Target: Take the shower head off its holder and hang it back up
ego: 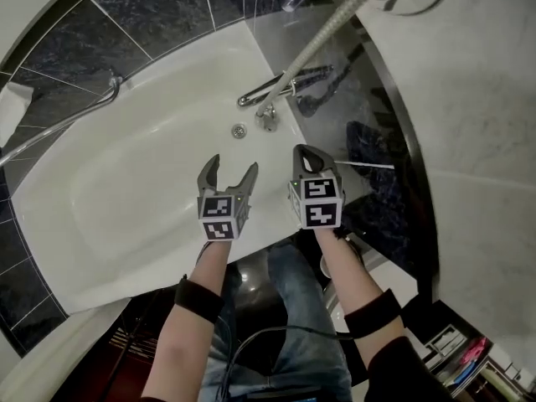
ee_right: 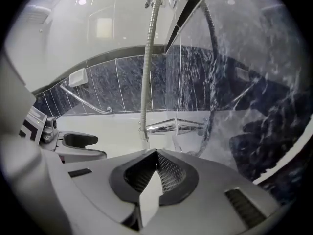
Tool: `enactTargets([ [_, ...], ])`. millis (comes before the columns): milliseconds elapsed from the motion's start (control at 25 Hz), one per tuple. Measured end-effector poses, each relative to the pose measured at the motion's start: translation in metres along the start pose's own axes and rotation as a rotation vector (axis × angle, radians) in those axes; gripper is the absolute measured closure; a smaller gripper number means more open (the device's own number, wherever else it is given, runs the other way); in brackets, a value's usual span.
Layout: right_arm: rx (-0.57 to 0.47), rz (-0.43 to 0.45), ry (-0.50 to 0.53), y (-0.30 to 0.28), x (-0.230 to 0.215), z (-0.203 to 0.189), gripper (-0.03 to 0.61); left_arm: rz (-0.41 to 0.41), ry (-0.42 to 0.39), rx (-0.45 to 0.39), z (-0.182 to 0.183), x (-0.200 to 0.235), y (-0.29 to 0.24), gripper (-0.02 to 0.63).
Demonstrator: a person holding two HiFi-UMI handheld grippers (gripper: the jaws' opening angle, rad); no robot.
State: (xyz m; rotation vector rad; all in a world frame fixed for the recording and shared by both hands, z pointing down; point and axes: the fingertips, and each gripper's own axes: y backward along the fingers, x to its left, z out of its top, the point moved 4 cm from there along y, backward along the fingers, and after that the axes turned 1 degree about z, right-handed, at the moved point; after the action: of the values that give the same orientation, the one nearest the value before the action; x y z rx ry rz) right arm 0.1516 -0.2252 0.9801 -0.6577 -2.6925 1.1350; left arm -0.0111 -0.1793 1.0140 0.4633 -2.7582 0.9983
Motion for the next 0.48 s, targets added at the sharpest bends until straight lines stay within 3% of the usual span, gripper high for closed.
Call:
enactTargets([
  [240, 0.005, -0.036, -0.018, -0.031, -0.005, -0.014, 0.554, 0.004, 0.068, 0.006, -0.025, -0.006, -0.073, 0.232],
  [480, -0.017, -0.052, -0.059, -0.057, -0.016, -0.02, 0.554, -0.007, 0.086, 0.018, -0.044, -0.009, -0.137, 0.232],
])
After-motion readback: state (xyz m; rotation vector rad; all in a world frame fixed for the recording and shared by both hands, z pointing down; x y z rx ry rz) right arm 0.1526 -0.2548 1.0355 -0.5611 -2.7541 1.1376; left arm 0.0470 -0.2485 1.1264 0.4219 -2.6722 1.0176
